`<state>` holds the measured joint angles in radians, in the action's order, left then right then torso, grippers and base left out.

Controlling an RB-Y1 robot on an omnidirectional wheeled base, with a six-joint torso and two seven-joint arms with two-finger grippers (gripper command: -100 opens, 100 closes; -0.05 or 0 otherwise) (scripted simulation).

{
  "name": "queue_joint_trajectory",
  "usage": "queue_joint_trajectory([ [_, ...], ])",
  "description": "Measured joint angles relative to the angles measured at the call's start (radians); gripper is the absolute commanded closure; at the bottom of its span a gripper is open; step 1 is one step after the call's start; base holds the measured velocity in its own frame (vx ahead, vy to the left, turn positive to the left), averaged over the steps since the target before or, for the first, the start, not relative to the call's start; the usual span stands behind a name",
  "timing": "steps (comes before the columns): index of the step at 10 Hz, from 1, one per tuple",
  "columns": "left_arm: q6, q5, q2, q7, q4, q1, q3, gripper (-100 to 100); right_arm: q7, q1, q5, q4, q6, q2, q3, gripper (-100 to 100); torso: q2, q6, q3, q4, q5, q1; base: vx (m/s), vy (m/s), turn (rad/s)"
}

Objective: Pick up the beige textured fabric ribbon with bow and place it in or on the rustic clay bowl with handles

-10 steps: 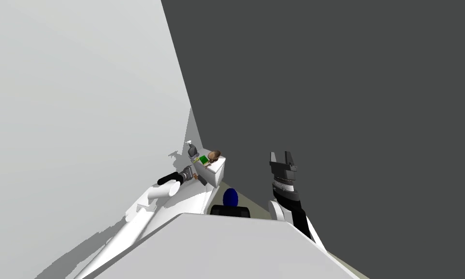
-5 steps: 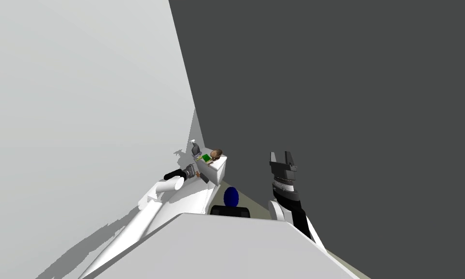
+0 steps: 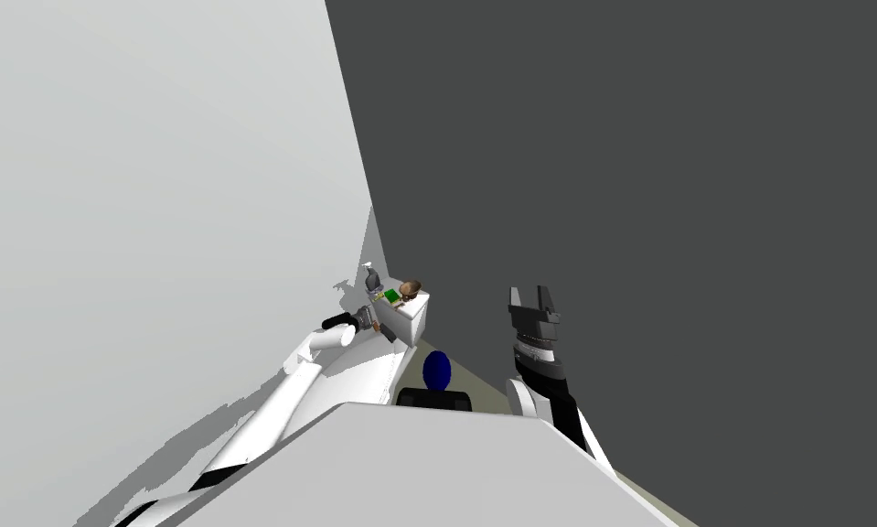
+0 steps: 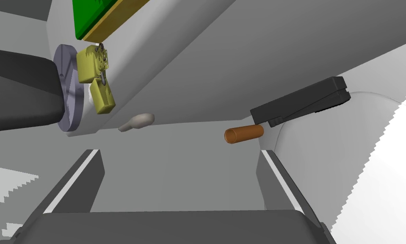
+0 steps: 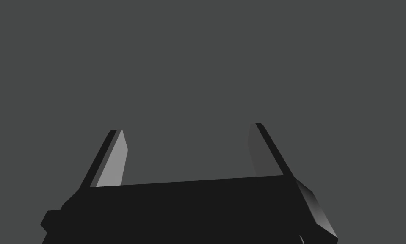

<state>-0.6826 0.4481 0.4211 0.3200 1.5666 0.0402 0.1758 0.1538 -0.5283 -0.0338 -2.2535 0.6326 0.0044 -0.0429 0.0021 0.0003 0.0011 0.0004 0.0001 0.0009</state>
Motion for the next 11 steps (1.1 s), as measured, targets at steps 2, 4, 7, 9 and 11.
queue_joint_trajectory([
  [2, 0.004, -0.001, -0.004, -0.006, -0.053, -0.044, -0.005, -100, 0.000, 0.000, 0.000, 0.000, 0.000, 0.000, 0.000, 0, 0.000, 0.000, 0.000, 0.000, 0.000, 0.000, -0.037, 0.002, 0.023],
  [4, 0.000, -0.006, -0.009, -0.008, -0.102, -0.090, -0.009, -100, 0.000, 0.000, 0.000, 0.000, 0.000, 0.000, 0.000, 0, 0.000, 0.000, 0.000, 0.000, 0.000, 0.000, -0.038, -0.001, 0.022],
  [7, 0.002, -0.011, -0.018, -0.015, -0.184, -0.165, -0.017, -100, 0.000, 0.000, 0.000, 0.000, 0.000, 0.000, 0.000, 0, 0.000, 0.000, 0.000, 0.000, 0.000, -0.001, -0.031, -0.006, 0.022],
  [9, 0.005, -0.008, -0.019, -0.022, -0.246, -0.216, -0.022, -100, 0.000, 0.000, 0.000, 0.000, 0.000, 0.000, 0.000, 0, 0.000, 0.000, 0.000, 0.000, 0.000, 0.000, -0.035, -0.002, 0.022],
  [11, 0.001, -0.011, -0.022, -0.025, -0.301, -0.267, -0.026, -100, 0.000, 0.000, 0.000, 0.000, 0.000, 0.000, 0.000, 0, 0.000, 0.000, 0.000, 0.000, 0.000, 0.000, -0.045, -0.005, 0.040],
])
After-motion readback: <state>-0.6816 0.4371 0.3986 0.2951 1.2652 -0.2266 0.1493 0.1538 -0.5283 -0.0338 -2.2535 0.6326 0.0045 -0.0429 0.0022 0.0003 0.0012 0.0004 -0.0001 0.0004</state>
